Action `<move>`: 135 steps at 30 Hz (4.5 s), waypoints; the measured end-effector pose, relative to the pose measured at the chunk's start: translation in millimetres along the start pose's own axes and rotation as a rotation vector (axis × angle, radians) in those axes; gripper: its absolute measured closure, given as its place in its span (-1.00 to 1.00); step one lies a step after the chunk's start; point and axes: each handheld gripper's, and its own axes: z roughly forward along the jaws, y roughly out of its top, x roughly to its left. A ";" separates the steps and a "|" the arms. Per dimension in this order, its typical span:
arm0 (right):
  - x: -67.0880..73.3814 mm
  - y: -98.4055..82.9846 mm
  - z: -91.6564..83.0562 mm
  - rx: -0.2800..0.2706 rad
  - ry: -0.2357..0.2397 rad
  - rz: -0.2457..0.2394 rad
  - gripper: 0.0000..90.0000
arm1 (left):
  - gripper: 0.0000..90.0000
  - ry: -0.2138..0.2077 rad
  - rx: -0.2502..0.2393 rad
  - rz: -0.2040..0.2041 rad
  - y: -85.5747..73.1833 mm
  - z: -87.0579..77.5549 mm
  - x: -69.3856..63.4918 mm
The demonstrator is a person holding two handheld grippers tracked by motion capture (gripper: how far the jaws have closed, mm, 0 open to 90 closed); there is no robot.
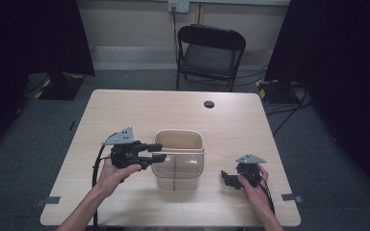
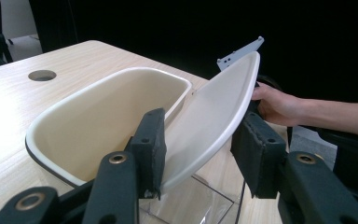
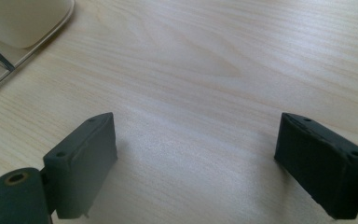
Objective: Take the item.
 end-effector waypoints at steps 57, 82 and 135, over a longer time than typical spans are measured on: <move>-0.1 0.0 0.0 0.000 0.000 -0.001 -0.74 | 0.32 0.022 -0.001 -0.003 4.6 2.0 0.0; 0.0 0.0 0.0 0.000 0.000 -0.001 -0.74 | 0.31 0.022 -0.006 -0.013 4.7 2.0 0.2; -0.2 -0.1 0.0 0.000 0.001 -0.002 -0.74 | 0.31 0.017 -0.007 -0.016 4.4 2.2 0.2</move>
